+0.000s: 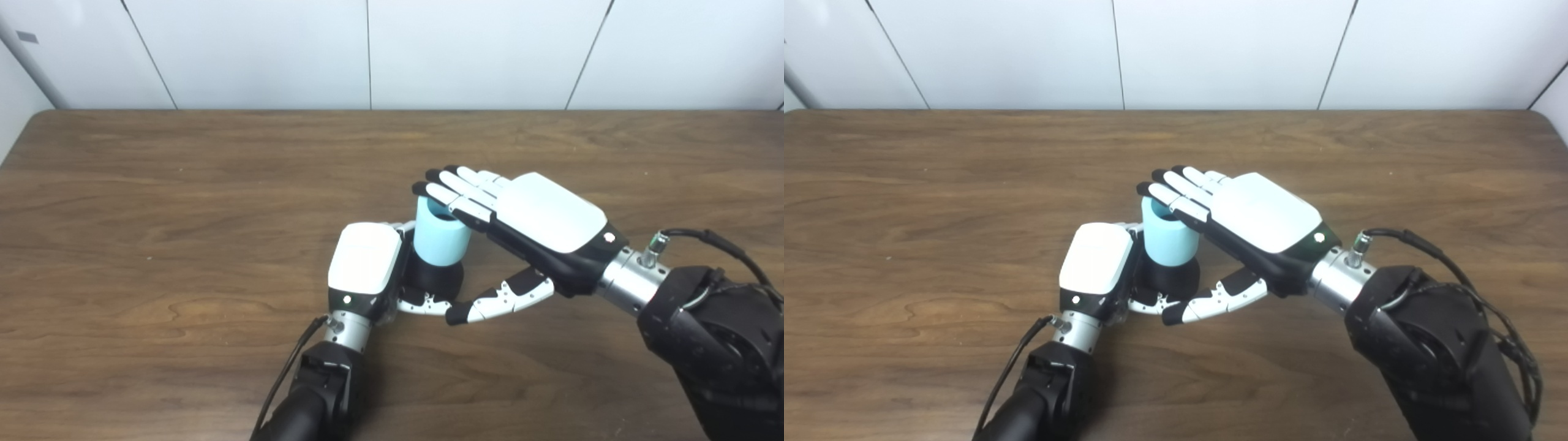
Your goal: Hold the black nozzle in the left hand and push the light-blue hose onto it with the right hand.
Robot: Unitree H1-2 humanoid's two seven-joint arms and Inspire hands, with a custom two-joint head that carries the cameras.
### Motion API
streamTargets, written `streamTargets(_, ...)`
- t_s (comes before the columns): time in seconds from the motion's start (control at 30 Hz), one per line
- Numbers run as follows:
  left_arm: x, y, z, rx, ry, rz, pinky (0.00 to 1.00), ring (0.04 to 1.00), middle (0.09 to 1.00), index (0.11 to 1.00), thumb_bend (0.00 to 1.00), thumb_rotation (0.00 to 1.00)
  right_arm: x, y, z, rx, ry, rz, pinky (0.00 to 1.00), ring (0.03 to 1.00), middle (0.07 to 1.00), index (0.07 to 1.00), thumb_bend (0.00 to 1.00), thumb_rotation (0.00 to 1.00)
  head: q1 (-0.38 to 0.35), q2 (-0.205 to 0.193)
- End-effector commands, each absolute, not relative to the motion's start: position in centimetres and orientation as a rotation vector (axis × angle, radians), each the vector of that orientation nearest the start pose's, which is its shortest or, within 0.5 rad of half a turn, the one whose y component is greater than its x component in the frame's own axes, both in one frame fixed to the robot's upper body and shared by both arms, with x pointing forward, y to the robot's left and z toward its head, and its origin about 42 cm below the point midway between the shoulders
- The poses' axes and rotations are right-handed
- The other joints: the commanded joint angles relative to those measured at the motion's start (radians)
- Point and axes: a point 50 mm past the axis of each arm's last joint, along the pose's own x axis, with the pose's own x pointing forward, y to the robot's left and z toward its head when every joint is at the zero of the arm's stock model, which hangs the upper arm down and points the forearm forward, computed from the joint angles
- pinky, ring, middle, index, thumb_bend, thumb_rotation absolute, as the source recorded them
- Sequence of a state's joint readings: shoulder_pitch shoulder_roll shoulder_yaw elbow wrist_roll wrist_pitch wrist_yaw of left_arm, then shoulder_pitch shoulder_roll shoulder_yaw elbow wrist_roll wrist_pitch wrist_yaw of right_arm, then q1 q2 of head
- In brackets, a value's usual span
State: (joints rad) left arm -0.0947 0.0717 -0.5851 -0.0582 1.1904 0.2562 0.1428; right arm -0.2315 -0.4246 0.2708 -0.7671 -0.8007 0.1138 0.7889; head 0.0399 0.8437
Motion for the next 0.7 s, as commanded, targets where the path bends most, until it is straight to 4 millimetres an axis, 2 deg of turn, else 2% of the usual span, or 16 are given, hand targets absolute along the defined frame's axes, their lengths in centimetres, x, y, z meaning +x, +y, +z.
streamTargets(0.0,25.5,9.6,9.1,1.276,-0.189,-0.321,0.38,0.418,0.393,0.496,0.52,0.0,24.5,-19.8,28.6,-1.423,-0.481,0.691,0.94,1.0,0.994,0.949,0.6,0.78,0.001,0.0)
streamTargets(0.27,25.7,9.7,9.3,1.289,-0.182,-0.325,0.37,0.402,0.393,0.49,0.52,0.0,25.1,-19.9,27.2,-1.437,-0.447,0.696,0.93,1.0,1.0,0.964,0.59,0.79,0.001,0.0)
streamTargets(0.67,25.8,10.0,9.6,1.305,-0.188,-0.325,0.35,0.395,0.392,0.492,0.52,0.0,25.6,-20.0,26.3,-1.43,-0.429,0.693,0.95,1.0,1.0,0.967,0.59,0.81,0.01,0.003)
